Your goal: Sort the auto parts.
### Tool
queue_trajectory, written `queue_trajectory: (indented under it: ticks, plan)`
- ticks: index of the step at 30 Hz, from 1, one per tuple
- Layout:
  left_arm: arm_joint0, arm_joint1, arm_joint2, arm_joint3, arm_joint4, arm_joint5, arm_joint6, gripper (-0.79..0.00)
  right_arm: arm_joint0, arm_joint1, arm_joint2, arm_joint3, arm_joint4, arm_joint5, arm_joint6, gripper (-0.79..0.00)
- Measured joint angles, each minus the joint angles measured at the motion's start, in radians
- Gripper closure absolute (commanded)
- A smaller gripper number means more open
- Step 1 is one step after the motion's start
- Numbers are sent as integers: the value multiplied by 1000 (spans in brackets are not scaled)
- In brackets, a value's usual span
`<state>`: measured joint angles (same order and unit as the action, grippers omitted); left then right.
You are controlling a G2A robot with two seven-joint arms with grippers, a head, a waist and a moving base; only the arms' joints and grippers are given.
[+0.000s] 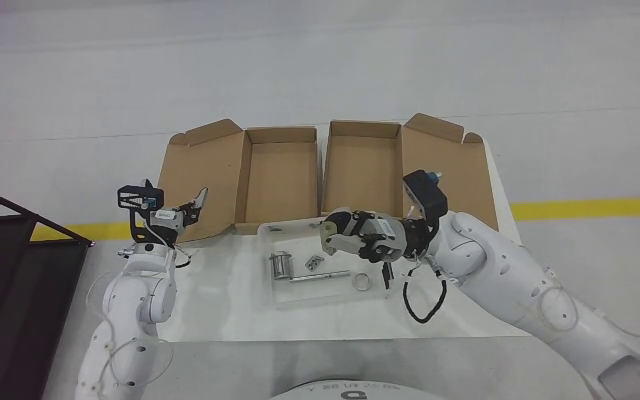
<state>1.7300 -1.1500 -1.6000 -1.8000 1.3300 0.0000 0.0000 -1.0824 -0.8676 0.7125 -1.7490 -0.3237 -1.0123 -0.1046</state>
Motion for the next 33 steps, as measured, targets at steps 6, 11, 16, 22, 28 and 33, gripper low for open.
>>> queue_trajectory:
  ticks: [6, 11, 16, 22, 28, 33]
  plan:
    - [0, 0, 0, 0, 0, 0, 0, -785, 0, 0, 0, 0, 0, 0, 0, 0]
    - [0, 0, 0, 0, 0, 0, 0, -785, -14, -2, 29, -2, 12, 21, -22, 0]
    - [0, 0, 0, 0, 0, 0, 0, -785, -65, 1, 105, 14, 2, -1, -94, 0]
    - [0, 0, 0, 0, 0, 0, 0, -785, -109, -1, 103, -44, 108, 0, -135, 0]
    - [0, 0, 0, 0, 0, 0, 0, -785, -36, -23, 24, -74, 501, 0, -3, 0]
    - [0, 0, 0, 0, 0, 0, 0, -785, -41, -49, 71, -73, 786, 0, 235, 0]
